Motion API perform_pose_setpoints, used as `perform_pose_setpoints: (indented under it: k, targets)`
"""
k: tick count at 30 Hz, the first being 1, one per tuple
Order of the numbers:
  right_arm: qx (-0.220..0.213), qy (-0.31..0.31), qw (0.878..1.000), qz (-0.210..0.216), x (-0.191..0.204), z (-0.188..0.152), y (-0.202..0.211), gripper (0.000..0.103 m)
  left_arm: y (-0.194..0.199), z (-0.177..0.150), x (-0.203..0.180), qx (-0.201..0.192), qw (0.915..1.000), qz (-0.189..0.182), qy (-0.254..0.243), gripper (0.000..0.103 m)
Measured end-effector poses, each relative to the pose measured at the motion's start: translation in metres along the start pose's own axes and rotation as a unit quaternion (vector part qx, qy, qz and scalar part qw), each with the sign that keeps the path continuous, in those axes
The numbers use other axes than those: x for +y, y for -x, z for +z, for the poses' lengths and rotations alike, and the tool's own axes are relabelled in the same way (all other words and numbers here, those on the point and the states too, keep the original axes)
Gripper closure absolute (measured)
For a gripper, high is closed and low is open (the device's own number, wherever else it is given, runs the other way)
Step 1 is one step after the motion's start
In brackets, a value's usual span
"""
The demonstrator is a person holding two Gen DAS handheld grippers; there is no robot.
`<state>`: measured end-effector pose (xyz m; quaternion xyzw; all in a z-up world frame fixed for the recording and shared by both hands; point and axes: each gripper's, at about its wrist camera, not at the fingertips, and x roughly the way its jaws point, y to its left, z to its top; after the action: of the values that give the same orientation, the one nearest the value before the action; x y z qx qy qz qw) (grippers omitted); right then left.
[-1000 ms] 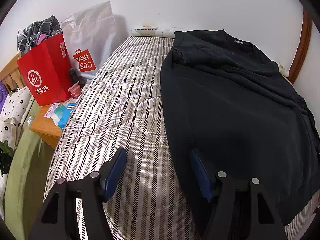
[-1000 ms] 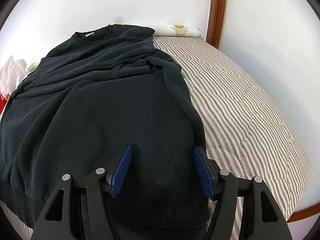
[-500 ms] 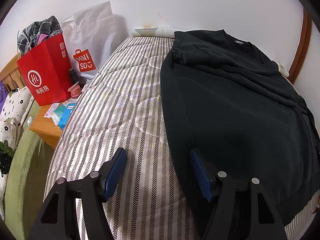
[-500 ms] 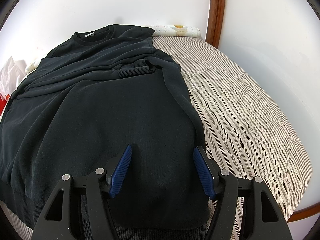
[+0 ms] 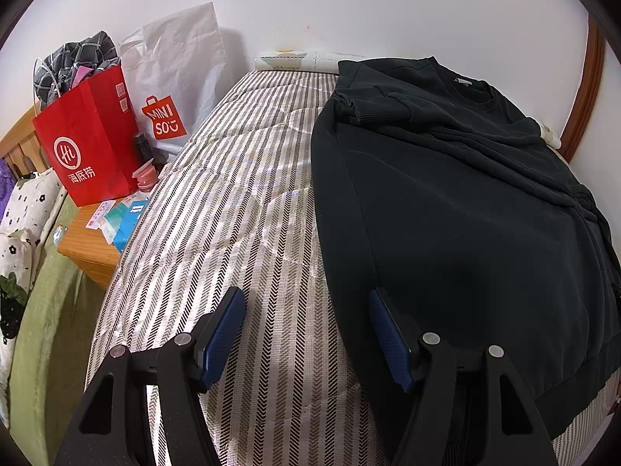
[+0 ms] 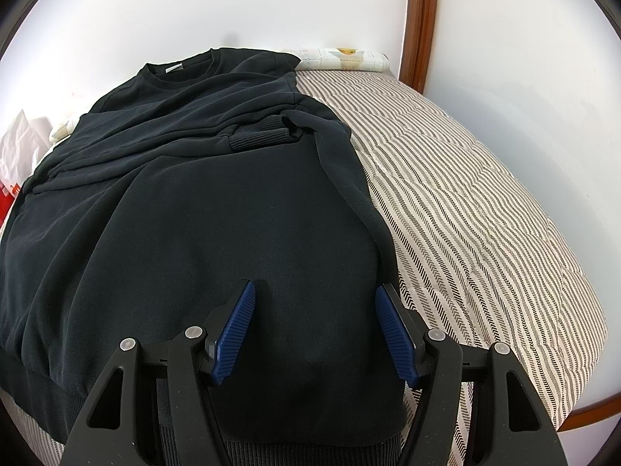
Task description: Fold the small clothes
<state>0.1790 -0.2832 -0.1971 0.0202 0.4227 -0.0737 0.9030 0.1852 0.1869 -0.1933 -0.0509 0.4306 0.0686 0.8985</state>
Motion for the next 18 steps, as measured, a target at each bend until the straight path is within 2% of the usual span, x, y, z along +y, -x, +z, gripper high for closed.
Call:
perform_pose_setpoints:
  k: [18]
  targets:
    - [-0.002, -0.006, 1.000, 0.010, -0.0018, 0.0001, 0.0006, 0.039, 0.0002, 0.0000, 0.0000, 0.000, 1.0000, 0.001, 0.000, 0.039]
